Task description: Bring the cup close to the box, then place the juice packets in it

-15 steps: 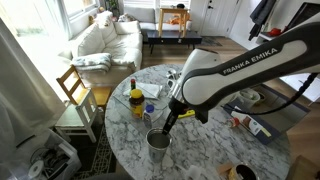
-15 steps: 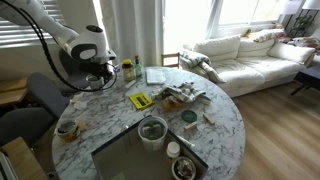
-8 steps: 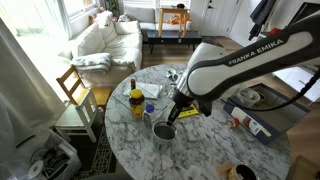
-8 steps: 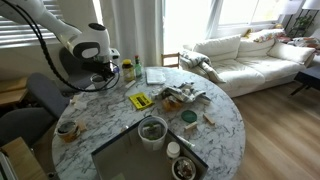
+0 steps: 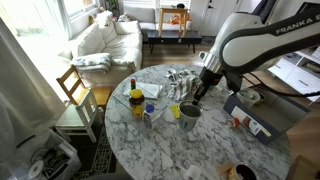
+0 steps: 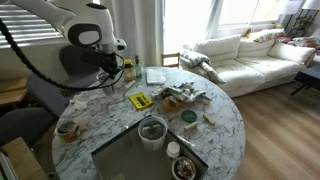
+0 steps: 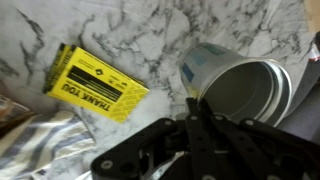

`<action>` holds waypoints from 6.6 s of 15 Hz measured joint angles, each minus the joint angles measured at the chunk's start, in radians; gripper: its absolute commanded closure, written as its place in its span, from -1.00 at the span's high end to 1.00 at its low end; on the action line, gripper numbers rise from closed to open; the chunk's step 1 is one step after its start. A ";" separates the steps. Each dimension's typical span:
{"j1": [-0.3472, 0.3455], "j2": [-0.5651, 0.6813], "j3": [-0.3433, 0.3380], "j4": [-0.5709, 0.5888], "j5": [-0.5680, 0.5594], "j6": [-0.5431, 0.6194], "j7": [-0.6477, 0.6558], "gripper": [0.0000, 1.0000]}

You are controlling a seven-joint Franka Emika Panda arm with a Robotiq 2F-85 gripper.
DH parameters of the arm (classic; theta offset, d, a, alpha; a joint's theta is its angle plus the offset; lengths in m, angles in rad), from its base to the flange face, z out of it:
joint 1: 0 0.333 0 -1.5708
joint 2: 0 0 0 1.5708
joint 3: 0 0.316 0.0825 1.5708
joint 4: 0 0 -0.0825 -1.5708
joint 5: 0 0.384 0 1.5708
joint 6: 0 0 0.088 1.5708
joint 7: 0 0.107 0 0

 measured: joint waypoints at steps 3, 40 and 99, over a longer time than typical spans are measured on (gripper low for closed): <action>-0.012 -0.063 -0.072 -0.060 -0.089 -0.003 0.084 -0.98; -0.145 -0.054 -0.280 -0.029 -0.312 0.065 0.416 1.00; -0.221 0.014 -0.321 0.249 -0.286 -0.463 0.344 -0.89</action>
